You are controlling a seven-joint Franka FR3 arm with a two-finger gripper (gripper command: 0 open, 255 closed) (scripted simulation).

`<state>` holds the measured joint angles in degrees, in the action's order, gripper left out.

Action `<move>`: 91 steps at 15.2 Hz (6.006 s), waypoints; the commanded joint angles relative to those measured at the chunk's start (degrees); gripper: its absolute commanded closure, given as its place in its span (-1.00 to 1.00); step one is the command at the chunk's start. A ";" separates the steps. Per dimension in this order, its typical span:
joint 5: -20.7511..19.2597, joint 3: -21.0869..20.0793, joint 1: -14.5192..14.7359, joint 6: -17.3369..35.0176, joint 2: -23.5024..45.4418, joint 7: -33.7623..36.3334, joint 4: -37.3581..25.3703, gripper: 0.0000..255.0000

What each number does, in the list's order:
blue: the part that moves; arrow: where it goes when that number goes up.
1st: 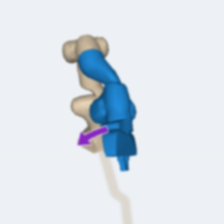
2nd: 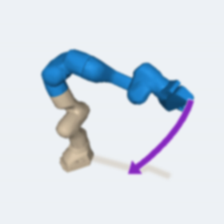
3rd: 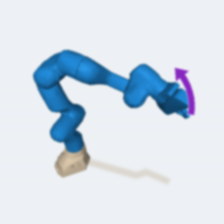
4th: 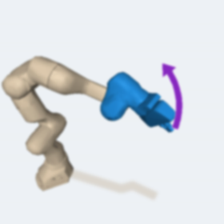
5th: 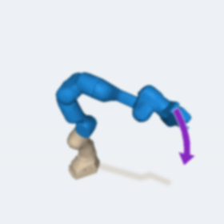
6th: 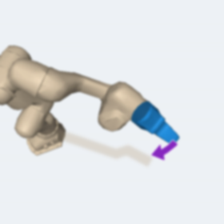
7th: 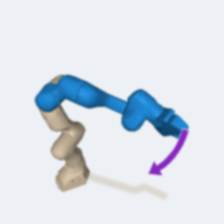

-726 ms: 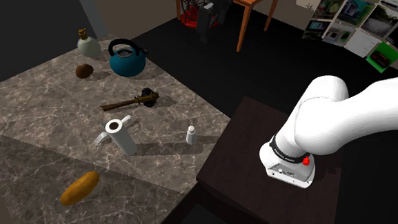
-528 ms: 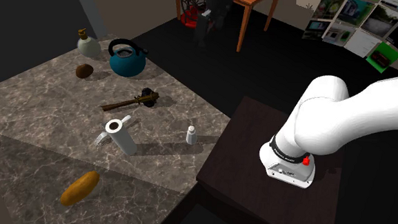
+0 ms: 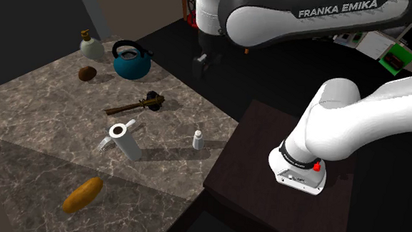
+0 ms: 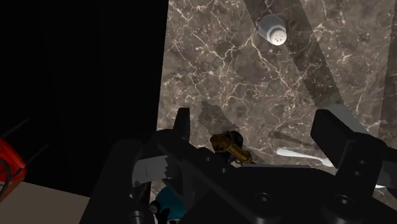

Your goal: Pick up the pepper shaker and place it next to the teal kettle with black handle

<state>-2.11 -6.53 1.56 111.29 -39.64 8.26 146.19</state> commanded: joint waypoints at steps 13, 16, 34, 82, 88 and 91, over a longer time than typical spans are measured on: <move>1.18 -7.64 0.28 25.60 20.13 12.32 10.57 -1.00; -0.23 -9.48 -0.30 31.45 26.82 16.00 10.94 -1.00; -10.92 -10.39 -2.41 44.49 42.22 26.29 10.66 -1.00; 4.06 -8.00 1.52 9.39 14.00 13.19 2.42 1.00; 4.18 -7.44 1.61 4.15 11.87 12.64 -0.72 1.00; 4.19 -7.19 1.61 1.61 11.04 12.41 -2.45 1.00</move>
<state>2.08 -13.90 3.19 113.80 -28.10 20.88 144.12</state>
